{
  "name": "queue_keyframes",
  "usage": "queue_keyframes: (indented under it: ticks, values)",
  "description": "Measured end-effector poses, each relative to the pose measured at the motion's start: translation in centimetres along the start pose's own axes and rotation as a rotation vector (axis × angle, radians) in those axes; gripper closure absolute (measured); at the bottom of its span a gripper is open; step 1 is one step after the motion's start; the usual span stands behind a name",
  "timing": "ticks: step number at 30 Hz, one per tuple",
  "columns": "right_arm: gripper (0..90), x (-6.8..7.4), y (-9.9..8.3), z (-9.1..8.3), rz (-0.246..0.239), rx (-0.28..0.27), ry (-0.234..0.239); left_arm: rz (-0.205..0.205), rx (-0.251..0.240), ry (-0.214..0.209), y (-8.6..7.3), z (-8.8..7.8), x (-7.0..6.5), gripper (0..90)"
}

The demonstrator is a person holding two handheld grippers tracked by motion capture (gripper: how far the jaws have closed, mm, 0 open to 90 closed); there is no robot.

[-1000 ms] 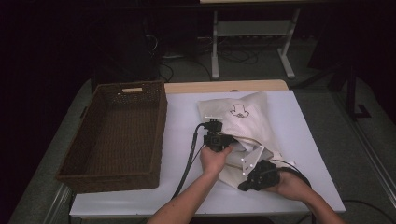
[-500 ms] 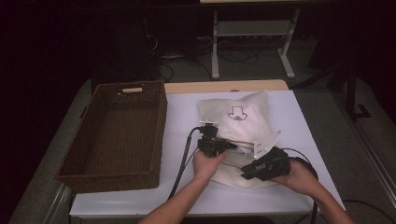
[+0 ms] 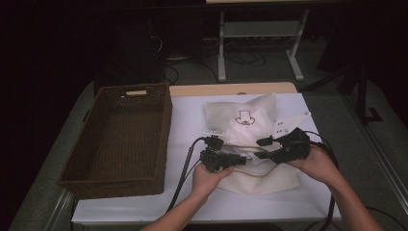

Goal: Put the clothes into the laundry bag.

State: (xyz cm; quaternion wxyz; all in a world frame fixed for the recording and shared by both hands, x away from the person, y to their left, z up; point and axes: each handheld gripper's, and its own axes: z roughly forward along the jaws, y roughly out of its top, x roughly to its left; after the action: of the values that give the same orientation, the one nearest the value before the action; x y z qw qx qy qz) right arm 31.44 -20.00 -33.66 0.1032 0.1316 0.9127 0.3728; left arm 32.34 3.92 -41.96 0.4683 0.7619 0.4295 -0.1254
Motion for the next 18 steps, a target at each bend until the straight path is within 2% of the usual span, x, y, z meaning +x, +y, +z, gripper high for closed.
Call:
queue_keyframes:
  ticks: [4,5,6,8,13,14,15,16,17,18]
  values:
    - [59.3,-0.5,0.1,0.9,-0.012,0.039,-0.015,-0.006,0.002,-0.007,0.1,0.4,0.0,58.0]
    - [68.0,-0.7,0.0,1.6,-0.027,0.075,-0.021,-0.008,0.002,-0.011,0.0,0.6,-0.1,58.1]
    - [74.6,-0.9,-0.1,1.8,-0.025,0.086,-0.021,-0.004,0.006,-0.012,0.0,0.8,-0.2,58.1]
    - [82.6,-1.1,-0.1,2.0,-0.019,0.095,-0.008,0.001,0.006,-0.029,-0.1,1.0,-0.3,60.5]
    - [86.0,-1.2,-0.2,1.8,0.001,0.088,0.017,0.000,-0.029,-0.045,0.2,1.7,-0.8,72.2]
    - [86.2,-1.2,-0.2,1.7,0.011,0.082,0.025,-0.019,-0.049,-0.051,0.6,2.3,-0.7,73.9]
    - [86.2,-1.2,-0.2,1.7,0.011,0.082,0.025,-0.019,-0.049,-0.051,0.6,2.3,-0.7,74.9]
    - [86.4,-1.2,-0.3,1.3,0.013,0.068,0.037,-0.040,-0.072,-0.050,1.1,3.1,-0.6,76.6]
    - [86.4,-1.2,-0.3,1.3,0.013,0.068,0.037,-0.040,-0.072,-0.050,1.1,3.1,-0.6,77.3]
    - [86.5,-1.0,-0.4,1.2,0.014,0.062,0.040,-0.046,-0.099,-0.024,1.5,3.6,-0.3,77.6]
